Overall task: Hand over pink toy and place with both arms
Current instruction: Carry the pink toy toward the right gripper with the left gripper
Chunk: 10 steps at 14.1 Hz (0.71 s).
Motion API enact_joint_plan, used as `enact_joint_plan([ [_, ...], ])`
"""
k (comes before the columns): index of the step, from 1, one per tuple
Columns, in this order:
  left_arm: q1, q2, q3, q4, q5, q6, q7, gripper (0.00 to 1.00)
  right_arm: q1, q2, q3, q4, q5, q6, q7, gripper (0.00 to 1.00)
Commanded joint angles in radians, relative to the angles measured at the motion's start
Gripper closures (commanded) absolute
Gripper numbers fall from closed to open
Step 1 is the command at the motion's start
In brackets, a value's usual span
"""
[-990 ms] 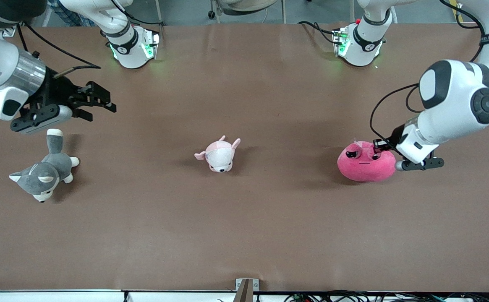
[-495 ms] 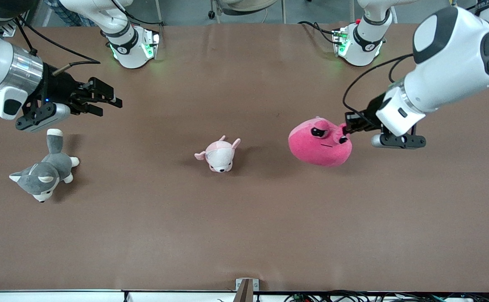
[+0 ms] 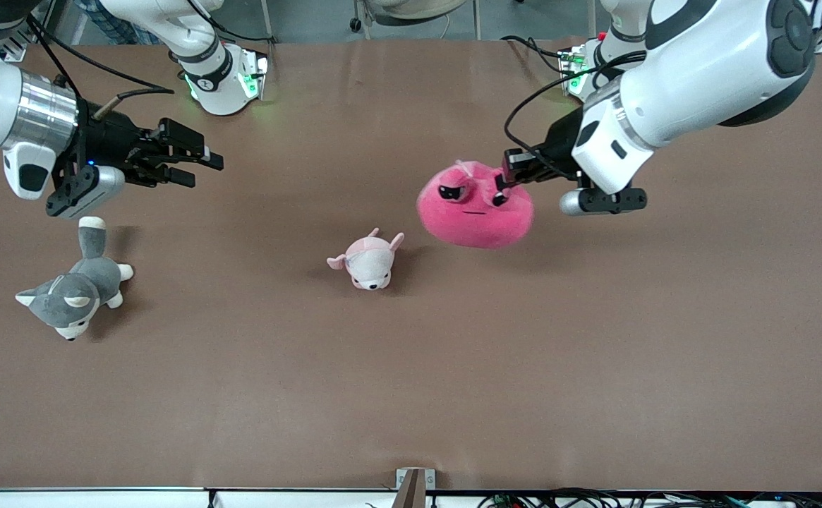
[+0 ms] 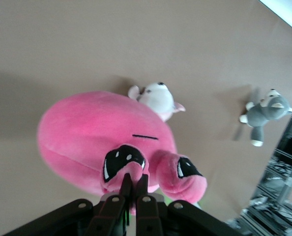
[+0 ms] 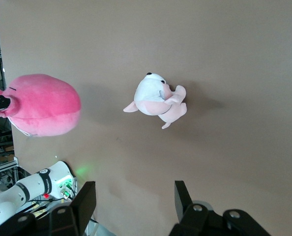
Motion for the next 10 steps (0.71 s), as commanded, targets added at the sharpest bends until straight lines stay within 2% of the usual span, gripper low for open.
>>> enact_joint_plan([
  [1,-0.070,0.062,-0.008,0.082,-0.017,0.058,-0.156,1.00,0.038,0.013,0.004,0.003,0.052,0.000,0.010,0.28],
  [7,-0.229,0.130,-0.006,0.098,-0.016,0.283,-0.399,1.00,0.143,0.016,0.004,0.012,0.052,0.026,0.055,0.30],
  [10,-0.251,0.138,-0.005,0.098,-0.014,0.297,-0.438,1.00,0.199,0.025,0.004,0.024,0.052,0.077,0.141,0.30],
])
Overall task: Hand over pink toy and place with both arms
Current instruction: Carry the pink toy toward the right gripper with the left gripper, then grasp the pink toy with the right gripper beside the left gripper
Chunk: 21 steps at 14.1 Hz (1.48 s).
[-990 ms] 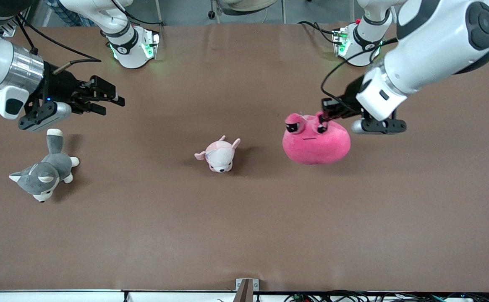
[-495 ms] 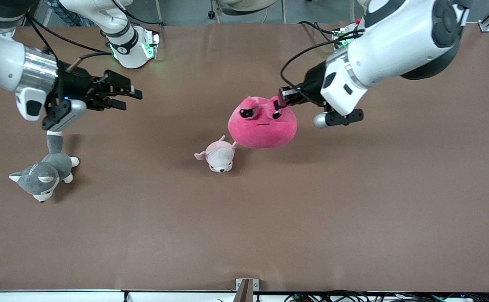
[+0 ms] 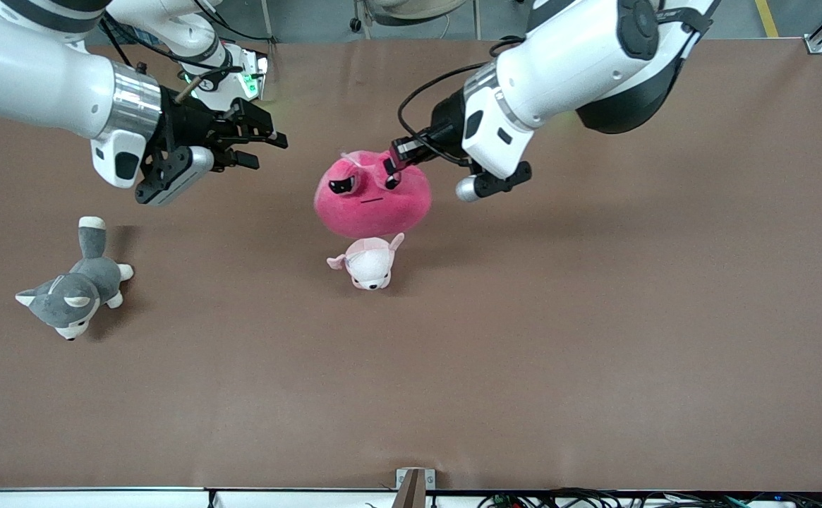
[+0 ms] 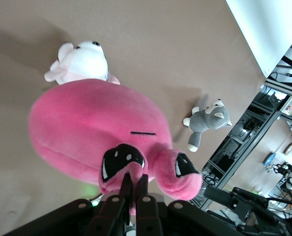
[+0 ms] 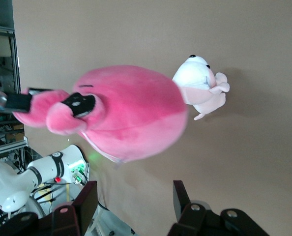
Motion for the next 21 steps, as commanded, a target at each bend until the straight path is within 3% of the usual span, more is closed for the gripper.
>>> enact_joint_plan([
  [1,-0.011,0.019,-0.003,0.036,-0.008,0.001,-0.039,1.00,0.045,0.019,-0.006,0.025,0.021,0.032,0.083,0.30],
  [7,-0.031,0.028,-0.002,0.035,-0.007,0.015,-0.056,1.00,0.099,0.088,-0.006,0.088,0.021,0.087,0.118,0.30],
  [14,-0.060,0.048,-0.002,0.036,-0.008,0.061,-0.056,1.00,0.122,0.128,-0.006,0.088,0.012,0.155,0.130,0.30],
  [19,-0.065,0.048,-0.002,0.036,-0.007,0.061,-0.056,1.00,0.131,0.129,-0.008,0.079,-0.002,0.149,0.120,0.34],
  [21,-0.065,0.048,-0.002,0.036,-0.007,0.061,-0.056,1.00,0.133,0.129,-0.008,0.077,-0.037,0.144,0.120,0.42],
])
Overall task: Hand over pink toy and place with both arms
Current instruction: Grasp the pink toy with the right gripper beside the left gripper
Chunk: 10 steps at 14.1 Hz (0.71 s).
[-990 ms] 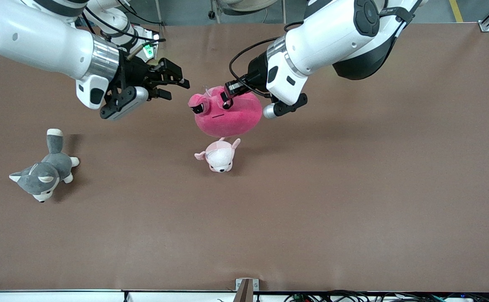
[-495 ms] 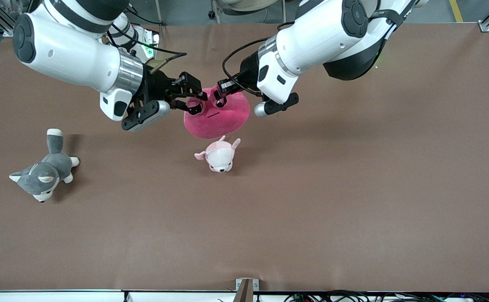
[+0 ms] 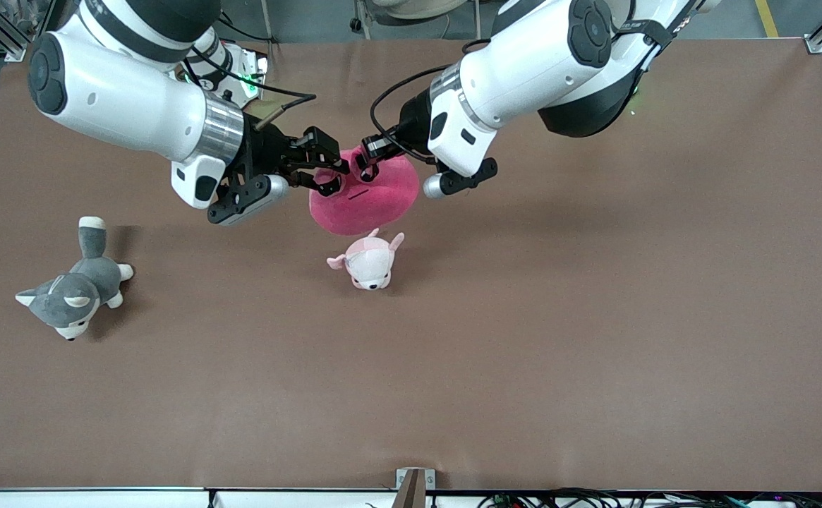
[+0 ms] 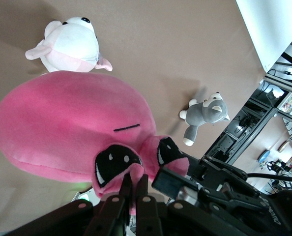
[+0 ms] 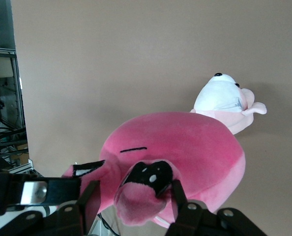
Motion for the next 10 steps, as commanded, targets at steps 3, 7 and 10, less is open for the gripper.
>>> enact_joint_plan([
  [3,-0.011,0.012,-0.002,0.028,-0.008,0.011,-0.017,1.00,0.022,0.003,-0.006,-0.003,-0.038,-0.008,0.003,0.86],
  [7,-0.011,0.014,-0.002,0.026,-0.007,0.011,-0.017,1.00,0.018,0.003,-0.006,-0.003,-0.038,-0.009,0.006,0.98],
  [10,-0.011,0.012,-0.002,0.026,-0.005,0.010,-0.017,0.91,0.015,0.003,-0.006,-0.003,-0.038,-0.009,0.006,0.98],
])
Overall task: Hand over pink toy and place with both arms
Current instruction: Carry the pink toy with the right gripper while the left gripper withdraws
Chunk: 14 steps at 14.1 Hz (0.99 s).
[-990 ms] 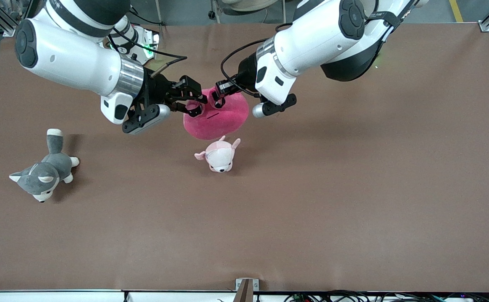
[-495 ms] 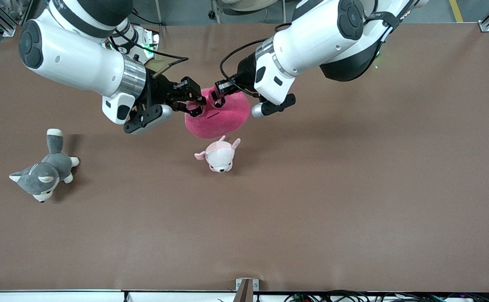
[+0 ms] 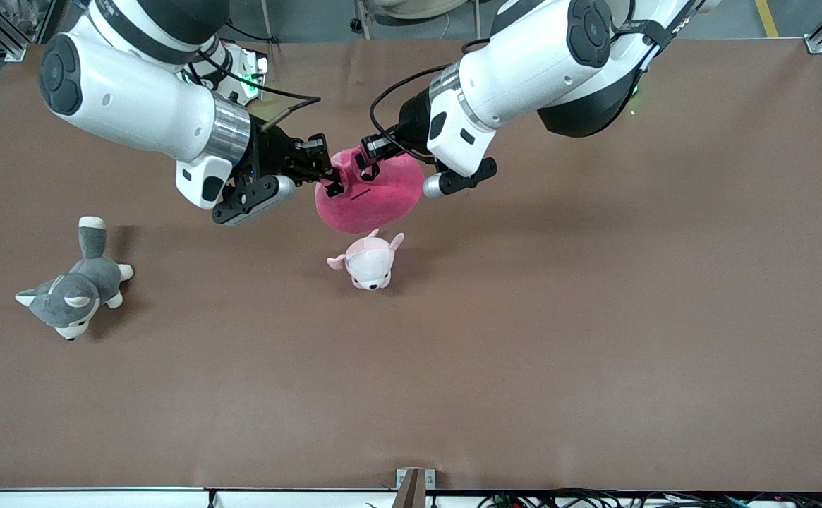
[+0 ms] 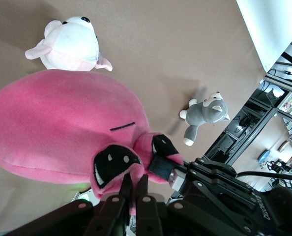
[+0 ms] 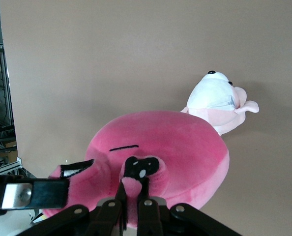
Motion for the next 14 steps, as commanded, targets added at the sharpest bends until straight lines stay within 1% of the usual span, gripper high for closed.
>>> enact_joint_plan([
  [1,-0.011,0.010,-0.002,0.026,0.000,0.010,-0.016,0.68,0.002,-0.001,-0.003,-0.004,-0.009,-0.003,0.006,0.98],
  [2,-0.009,0.007,-0.001,0.026,0.006,0.010,-0.010,0.15,0.002,0.004,-0.003,-0.006,-0.009,-0.010,0.008,0.98],
  [3,-0.011,0.007,-0.001,0.026,0.022,0.008,-0.005,0.00,0.000,0.013,-0.003,-0.004,-0.009,-0.011,0.006,0.98],
  [5,-0.011,0.006,-0.002,0.026,0.071,0.008,-0.009,0.00,-0.003,0.015,-0.003,-0.006,-0.009,-0.011,0.006,0.98],
  [7,-0.009,-0.002,-0.001,0.026,0.087,0.002,-0.009,0.00,-0.032,0.015,-0.011,-0.006,-0.009,-0.023,0.002,0.98],
  [8,-0.005,-0.003,0.001,0.026,0.090,-0.003,-0.009,0.00,-0.075,0.013,-0.011,-0.004,-0.009,-0.070,0.000,0.99],
  [10,0.012,-0.020,0.002,0.024,0.153,-0.016,-0.006,0.00,-0.157,0.013,-0.011,-0.001,-0.009,-0.120,-0.033,0.99],
  [13,0.070,-0.040,0.002,0.026,0.286,-0.146,0.006,0.00,-0.301,0.022,-0.011,-0.007,-0.011,-0.189,-0.142,0.99],
  [14,0.087,-0.054,0.002,0.026,0.329,-0.197,0.030,0.00,-0.357,0.043,-0.011,-0.010,-0.011,-0.206,-0.184,0.99],
])
